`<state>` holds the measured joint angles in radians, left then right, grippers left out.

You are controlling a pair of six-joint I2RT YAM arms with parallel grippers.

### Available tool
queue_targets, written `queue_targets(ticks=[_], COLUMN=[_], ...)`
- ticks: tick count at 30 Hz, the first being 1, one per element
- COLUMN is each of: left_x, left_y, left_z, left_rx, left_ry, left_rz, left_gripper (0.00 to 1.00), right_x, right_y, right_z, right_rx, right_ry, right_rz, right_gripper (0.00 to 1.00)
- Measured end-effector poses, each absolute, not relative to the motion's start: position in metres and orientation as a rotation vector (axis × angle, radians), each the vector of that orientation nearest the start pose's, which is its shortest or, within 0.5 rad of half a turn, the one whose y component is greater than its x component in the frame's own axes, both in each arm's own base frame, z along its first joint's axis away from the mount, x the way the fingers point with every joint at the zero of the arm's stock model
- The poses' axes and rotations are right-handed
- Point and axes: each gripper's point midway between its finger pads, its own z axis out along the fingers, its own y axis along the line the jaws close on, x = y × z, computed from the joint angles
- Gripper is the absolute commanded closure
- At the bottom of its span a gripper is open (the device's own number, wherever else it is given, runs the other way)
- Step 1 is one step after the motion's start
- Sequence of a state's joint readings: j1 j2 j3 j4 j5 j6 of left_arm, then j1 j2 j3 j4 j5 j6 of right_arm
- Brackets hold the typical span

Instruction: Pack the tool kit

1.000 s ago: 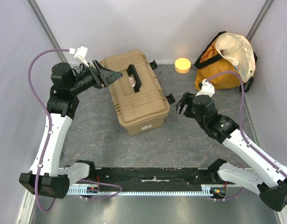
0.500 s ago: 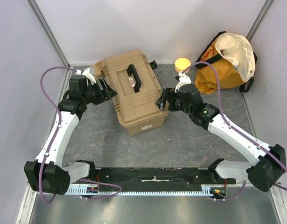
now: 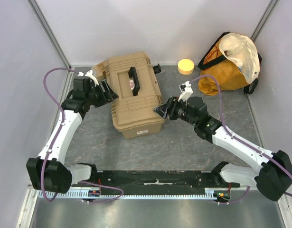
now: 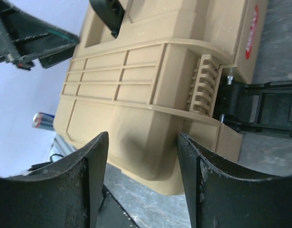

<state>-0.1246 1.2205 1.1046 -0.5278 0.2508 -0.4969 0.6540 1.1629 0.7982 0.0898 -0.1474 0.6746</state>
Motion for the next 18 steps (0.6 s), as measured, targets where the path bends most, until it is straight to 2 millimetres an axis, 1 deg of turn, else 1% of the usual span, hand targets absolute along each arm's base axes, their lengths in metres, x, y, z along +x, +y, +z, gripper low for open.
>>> queue_targets(ticks=[3, 5, 7, 9, 11, 14, 16, 18], left_x=[0.338, 0.34, 0.34, 0.334, 0.324, 0.307, 0.297, 0.287], left_y=[-0.102, -0.099, -0.099, -0.101, -0.108, -0.126, -0.138, -0.15], left_z=[0.227, 0.24, 0.255, 0.274, 0.292, 0.317, 0.326, 0.327], left_rx=[-0.282, -0.274, -0.249, -0.206, -0.142, -0.027, 0.042, 0.108], left_ry=[2.233, 2.201, 2.159, 2.102, 2.048, 1.972, 1.936, 1.925], left_rz=[-0.59, -0.576, -0.577, -0.587, -0.613, -0.662, -0.688, -0.709], left_gripper=[0.26, 0.26, 0.26, 0.27, 0.27, 0.27, 0.28, 0.28], right_x=[0.264, 0.255, 0.251, 0.251, 0.255, 0.267, 0.28, 0.29], right_y=[0.287, 0.292, 0.292, 0.289, 0.284, 0.271, 0.256, 0.239], right_z=[0.227, 0.228, 0.229, 0.232, 0.234, 0.247, 0.257, 0.26], right_rx=[-0.079, -0.074, -0.062, -0.05, -0.033, 0.015, 0.074, 0.132], right_ry=[1.963, 1.973, 1.986, 2.006, 2.04, 2.048, 2.023, 2.008], right_rz=[1.111, 1.146, 1.146, 1.12, 1.073, 1.001, 0.955, 0.911], right_gripper=[0.35, 0.33, 0.25, 0.2, 0.16, 0.13, 0.12, 0.12])
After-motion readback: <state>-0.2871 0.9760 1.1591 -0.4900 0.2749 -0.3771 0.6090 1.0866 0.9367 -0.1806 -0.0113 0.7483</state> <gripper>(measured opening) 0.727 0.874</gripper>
